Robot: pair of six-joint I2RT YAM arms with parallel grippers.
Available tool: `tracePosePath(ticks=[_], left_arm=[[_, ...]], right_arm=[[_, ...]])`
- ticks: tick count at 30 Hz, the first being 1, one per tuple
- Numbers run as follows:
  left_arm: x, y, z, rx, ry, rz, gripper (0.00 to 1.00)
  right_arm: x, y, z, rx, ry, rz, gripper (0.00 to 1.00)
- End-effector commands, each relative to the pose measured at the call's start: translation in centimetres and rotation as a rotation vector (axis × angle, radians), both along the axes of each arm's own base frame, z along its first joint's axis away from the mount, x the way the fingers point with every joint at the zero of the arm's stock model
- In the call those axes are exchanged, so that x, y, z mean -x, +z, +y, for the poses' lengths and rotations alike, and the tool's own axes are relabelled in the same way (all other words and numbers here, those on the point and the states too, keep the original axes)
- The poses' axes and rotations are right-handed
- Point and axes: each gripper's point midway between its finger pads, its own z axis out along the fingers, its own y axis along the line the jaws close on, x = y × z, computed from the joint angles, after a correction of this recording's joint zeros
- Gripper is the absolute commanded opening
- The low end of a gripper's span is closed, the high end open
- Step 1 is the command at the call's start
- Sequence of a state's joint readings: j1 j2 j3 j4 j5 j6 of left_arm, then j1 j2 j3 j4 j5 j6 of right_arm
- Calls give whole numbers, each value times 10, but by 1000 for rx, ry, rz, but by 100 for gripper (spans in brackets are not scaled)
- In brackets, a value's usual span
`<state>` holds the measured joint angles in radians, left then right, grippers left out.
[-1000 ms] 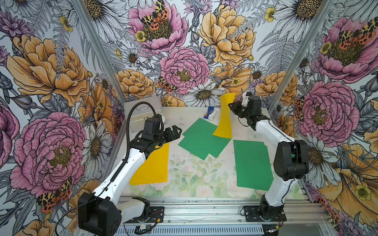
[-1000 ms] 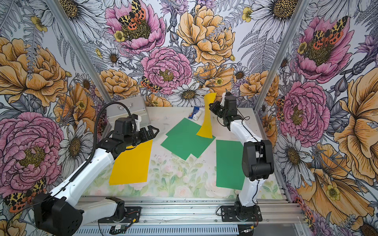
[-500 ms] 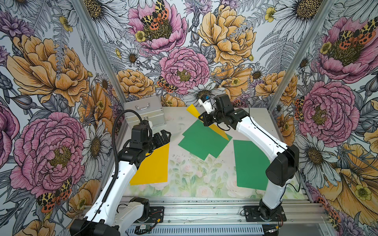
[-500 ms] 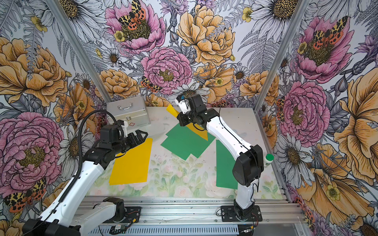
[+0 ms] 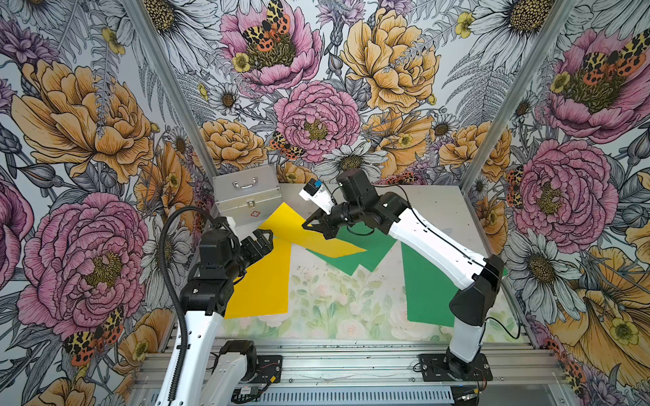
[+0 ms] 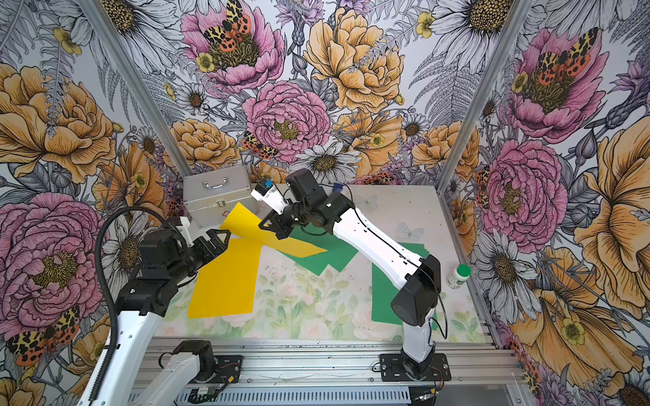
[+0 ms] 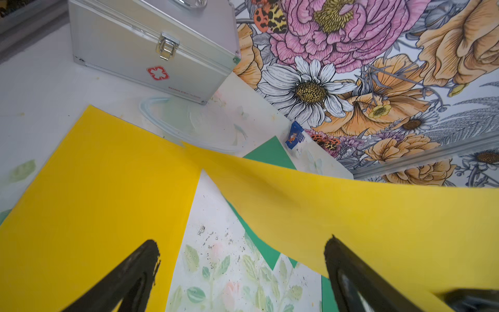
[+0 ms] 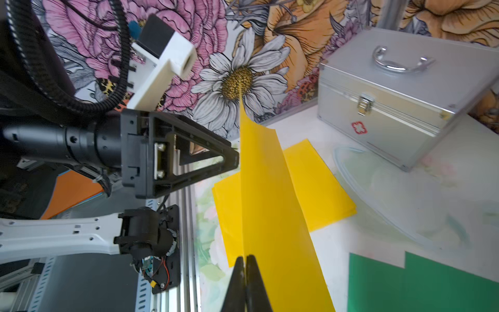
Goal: Sort the scattered colored papers by color
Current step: Place the colored paper.
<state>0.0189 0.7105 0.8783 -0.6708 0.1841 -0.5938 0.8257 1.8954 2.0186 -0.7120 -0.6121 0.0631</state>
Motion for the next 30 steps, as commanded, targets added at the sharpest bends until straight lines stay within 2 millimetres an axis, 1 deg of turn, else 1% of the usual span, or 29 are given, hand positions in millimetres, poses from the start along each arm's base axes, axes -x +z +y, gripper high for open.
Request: tracePosePath(ticks=[1, 2, 5, 7, 9, 10, 11, 13, 15, 17, 20, 23, 27, 28, 30], left_arm=[[11, 7, 19, -2, 90, -35, 98], [13, 9, 21, -1, 100, -45, 98], [19, 11, 30, -1, 138, -48, 98], [23, 11, 36, 1, 165, -48, 98], [26, 13, 41, 3, 194, -56, 98], [27, 14, 44, 4, 209, -63, 98], [28, 16, 46, 4, 217, -69, 98], [29, 19, 48, 6, 226, -75, 98], [27, 18, 49, 8, 227, -69, 98], [26, 13, 49, 16, 229, -54, 98], [23, 0, 50, 31, 237, -17, 98], [23, -16, 52, 42, 256, 19, 98], [16, -36, 51, 82, 264, 46, 98], [13, -41, 50, 96, 261, 54, 98], [10, -54, 49, 121, 262, 74, 98]], right_arm=[[6, -1, 34, -65, 29, 103, 0], [6, 1, 41, -80, 27, 118, 0], [-9, 9, 61, -142, -49, 192, 0], [-25, 9, 71, -189, -119, 264, 0], [-42, -1, 79, -211, -206, 333, 0], [-50, -10, 83, -219, -255, 378, 0], [-59, -19, 85, -224, -300, 409, 0], [-74, -43, 91, -234, -378, 482, 0], [-85, -64, 95, -251, -448, 535, 0], [-95, -83, 96, -278, -520, 567, 0], [-107, -119, 90, -300, -624, 633, 0], [-110, -165, 87, -261, -696, 693, 0], [-106, -223, 89, -222, -726, 772, 0], [-106, -236, 87, -226, -741, 796, 0], [-106, -249, 84, -239, -765, 820, 0]])
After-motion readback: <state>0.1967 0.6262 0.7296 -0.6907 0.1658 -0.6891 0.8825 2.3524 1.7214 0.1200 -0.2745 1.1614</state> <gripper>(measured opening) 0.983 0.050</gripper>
